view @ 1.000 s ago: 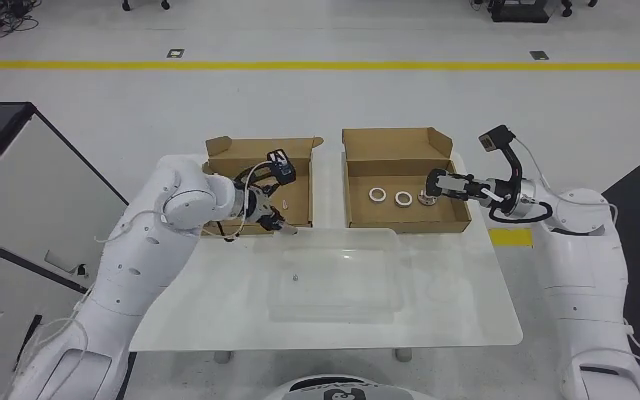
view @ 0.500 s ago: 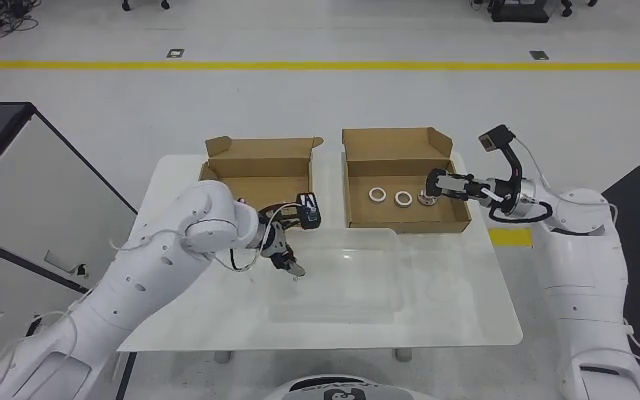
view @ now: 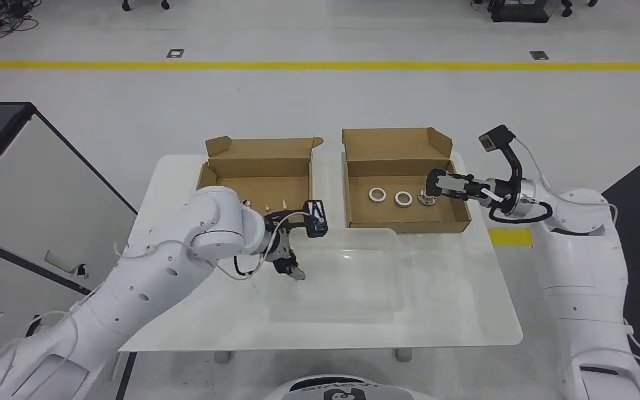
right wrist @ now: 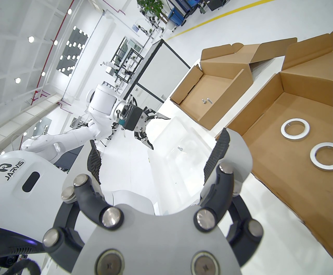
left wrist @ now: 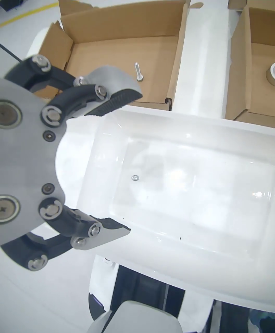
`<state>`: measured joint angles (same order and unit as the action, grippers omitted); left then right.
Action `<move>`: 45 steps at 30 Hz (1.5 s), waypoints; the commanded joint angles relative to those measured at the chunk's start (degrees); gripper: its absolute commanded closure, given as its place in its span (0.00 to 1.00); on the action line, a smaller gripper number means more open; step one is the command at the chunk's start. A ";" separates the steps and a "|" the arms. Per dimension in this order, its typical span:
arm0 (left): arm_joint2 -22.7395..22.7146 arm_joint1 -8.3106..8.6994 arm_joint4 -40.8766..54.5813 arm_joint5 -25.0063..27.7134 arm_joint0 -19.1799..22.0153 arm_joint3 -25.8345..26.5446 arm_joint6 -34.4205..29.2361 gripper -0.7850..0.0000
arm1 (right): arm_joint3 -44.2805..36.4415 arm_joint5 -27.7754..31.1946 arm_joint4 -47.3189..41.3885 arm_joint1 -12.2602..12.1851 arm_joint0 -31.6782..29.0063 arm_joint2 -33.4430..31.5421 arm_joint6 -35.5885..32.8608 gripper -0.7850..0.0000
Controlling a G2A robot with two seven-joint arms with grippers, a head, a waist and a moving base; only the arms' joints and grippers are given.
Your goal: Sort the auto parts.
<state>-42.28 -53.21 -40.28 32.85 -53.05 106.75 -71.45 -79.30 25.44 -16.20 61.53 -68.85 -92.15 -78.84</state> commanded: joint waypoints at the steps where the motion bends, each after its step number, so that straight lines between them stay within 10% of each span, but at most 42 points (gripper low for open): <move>1: 1.54 0.22 -0.66 -0.83 0.37 1.69 -0.81 0.00 | 0.00 0.00 0.00 0.00 0.00 0.00 0.00 0.00; 12: 19.79 -0.28 3.20 -6.24 13.34 0.70 -6.23 0.00 | 0.00 0.00 0.00 0.00 0.00 0.00 0.00 0.00; 24: 30.00 -2.74 9.17 -6.58 23.14 -4.61 -6.56 0.12 | 0.00 0.00 0.00 0.00 0.00 0.00 0.00 0.00; 45: 32.54 -8.63 5.20 -8.00 21.71 -13.30 -7.99 0.44 | 0.00 0.00 0.00 0.00 0.00 0.00 0.00 0.00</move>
<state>-9.74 -61.57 -34.83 25.09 -31.17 93.83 -79.21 -79.30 25.44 -16.20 61.53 -68.85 -92.15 -78.84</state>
